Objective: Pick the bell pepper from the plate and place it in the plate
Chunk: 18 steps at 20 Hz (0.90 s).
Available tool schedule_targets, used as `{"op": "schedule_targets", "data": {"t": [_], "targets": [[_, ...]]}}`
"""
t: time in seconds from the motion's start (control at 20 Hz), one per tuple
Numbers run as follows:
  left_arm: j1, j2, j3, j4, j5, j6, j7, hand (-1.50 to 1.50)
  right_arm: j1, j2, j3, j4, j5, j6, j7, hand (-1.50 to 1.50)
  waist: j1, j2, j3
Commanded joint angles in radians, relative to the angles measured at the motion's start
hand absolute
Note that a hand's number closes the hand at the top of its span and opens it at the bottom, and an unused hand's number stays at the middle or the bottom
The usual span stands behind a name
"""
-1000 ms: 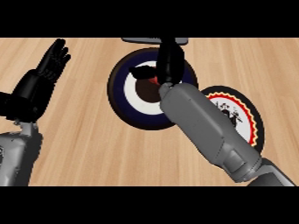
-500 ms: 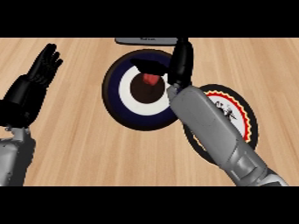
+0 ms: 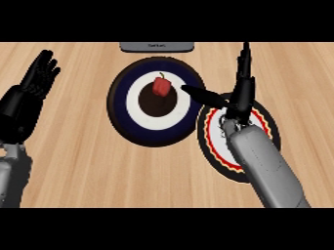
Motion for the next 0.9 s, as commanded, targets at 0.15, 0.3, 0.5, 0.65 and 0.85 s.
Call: {"op": "schedule_targets", "data": {"t": [0.15,0.3,0.5,0.65,0.85], "targets": [[0.058,-0.016,-0.001,-0.038,-0.017,0.001,-0.024,0.00,0.275,-0.127,-0.032,-0.236,-0.034,0.152,-0.079,-1.50,-0.007,-0.003,-0.001],[0.027,-0.015,0.014,-0.030,-0.004,-0.004,-0.007,0.00,0.295,-0.178,-0.117,-0.195,-0.079,0.248,-0.121,-1.50,-0.002,-0.001,-0.001],[0.010,-0.025,0.004,-0.032,-0.026,-0.001,0.021,0.00,0.407,-0.153,-0.115,-0.275,-0.056,0.279,-0.153,-1.50,-0.001,-0.001,-0.001],[0.062,-0.005,0.011,-0.105,0.003,-0.035,0.052,0.00,0.493,-0.262,-0.178,-0.355,-0.115,0.375,-0.149,-1.50,-0.002,-0.003,-0.001],[0.036,-0.033,0.005,-0.061,-0.028,-0.017,0.021,0.00,0.504,-0.195,-0.194,-0.279,-0.034,0.333,-0.235,-1.50,0.000,0.000,-0.001]]}}
